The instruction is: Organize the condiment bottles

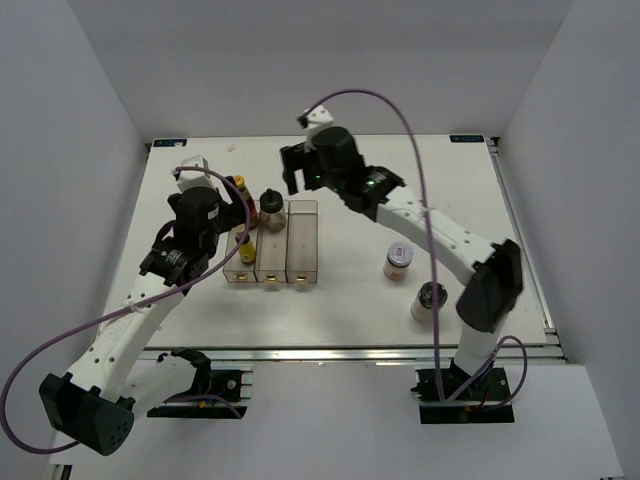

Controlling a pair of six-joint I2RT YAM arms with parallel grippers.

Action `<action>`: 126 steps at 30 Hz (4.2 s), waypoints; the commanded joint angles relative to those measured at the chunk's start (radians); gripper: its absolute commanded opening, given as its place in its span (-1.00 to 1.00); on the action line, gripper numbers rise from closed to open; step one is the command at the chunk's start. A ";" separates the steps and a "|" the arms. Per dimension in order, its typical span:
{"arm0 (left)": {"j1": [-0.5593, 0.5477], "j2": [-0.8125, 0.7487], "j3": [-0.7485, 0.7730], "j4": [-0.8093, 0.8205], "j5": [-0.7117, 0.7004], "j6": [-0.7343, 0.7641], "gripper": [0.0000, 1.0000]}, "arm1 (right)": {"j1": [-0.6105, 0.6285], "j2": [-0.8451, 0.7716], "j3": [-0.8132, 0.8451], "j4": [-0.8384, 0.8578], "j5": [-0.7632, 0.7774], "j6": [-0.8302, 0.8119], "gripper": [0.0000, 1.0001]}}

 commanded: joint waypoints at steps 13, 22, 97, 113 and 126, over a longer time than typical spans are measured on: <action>-0.387 0.332 0.140 0.254 0.595 0.309 0.96 | -0.558 -0.632 -0.658 -0.132 0.204 0.266 0.79; -0.620 0.667 0.318 0.273 0.675 0.435 0.96 | -0.813 -0.752 -0.755 -0.159 0.098 0.291 0.79; -0.579 0.744 0.448 0.239 0.132 0.295 -0.65 | -0.831 -0.772 -0.810 -0.095 -0.025 0.243 0.79; -0.341 0.556 0.320 0.310 0.023 0.286 -0.83 | -0.831 -0.762 -0.818 -0.080 -0.040 0.232 0.79; -0.229 0.731 0.397 0.360 0.056 0.291 -0.83 | -0.831 -0.748 -0.819 -0.077 -0.010 0.226 0.79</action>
